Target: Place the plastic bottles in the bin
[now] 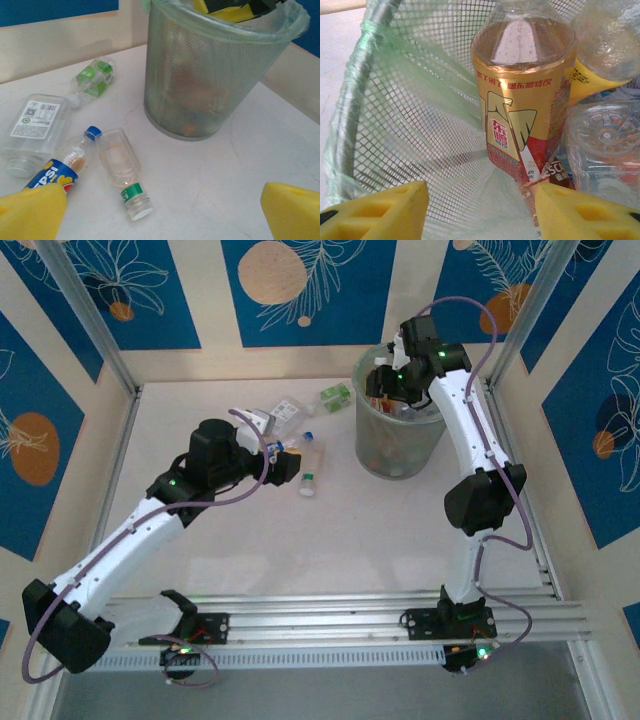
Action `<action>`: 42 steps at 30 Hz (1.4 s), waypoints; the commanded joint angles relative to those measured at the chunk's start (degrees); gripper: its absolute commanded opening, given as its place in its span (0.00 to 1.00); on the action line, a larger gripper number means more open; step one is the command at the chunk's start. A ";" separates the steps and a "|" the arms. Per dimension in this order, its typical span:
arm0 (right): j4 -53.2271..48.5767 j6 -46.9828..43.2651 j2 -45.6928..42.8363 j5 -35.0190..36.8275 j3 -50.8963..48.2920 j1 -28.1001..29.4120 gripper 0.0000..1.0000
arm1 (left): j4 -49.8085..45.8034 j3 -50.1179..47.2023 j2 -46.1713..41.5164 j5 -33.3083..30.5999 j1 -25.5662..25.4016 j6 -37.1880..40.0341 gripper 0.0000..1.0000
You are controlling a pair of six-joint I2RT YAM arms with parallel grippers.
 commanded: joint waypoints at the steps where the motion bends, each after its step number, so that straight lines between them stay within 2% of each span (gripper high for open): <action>1: 0.02 0.92 -0.80 -2.47 -0.39 -0.42 0.59 | -3.19 2.42 0.61 -4.56 -0.39 -0.77 1.00; 6: 0.50 0.68 -4.24 -2.20 -0.78 -0.27 0.61 | -15.63 8.99 6.09 -11.66 1.70 2.50 1.00; 12: 1.89 1.07 -10.87 0.39 -3.19 -0.22 0.73 | -22.89 14.49 14.83 -11.55 6.46 6.80 0.99; 18: 3.71 1.34 -16.56 1.34 -8.46 -0.27 0.75 | -24.97 19.20 23.42 -11.16 9.38 10.47 1.00; 20: 3.59 1.17 -17.03 2.34 -9.25 -0.33 0.73 | -25.85 20.67 26.24 -11.73 9.87 11.85 0.99; 25: 2.42 0.55 -15.80 5.55 -9.23 -0.93 0.58 | -30.49 25.37 33.59 -14.32 10.89 16.18 0.96; 31: -0.54 -1.13 -10.56 6.21 -5.84 -2.07 0.44 | -33.69 28.46 38.54 -15.06 12.59 18.98 0.94; 34: -2.43 -2.29 -7.11 5.11 -3.56 -2.05 0.40 | -33.80 28.81 39.29 -13.92 13.01 19.33 0.92; 42: -8.01 -4.42 -0.13 -3.98 1.44 -1.62 0.36 | -34.04 28.74 40.27 -13.34 13.32 20.09 0.92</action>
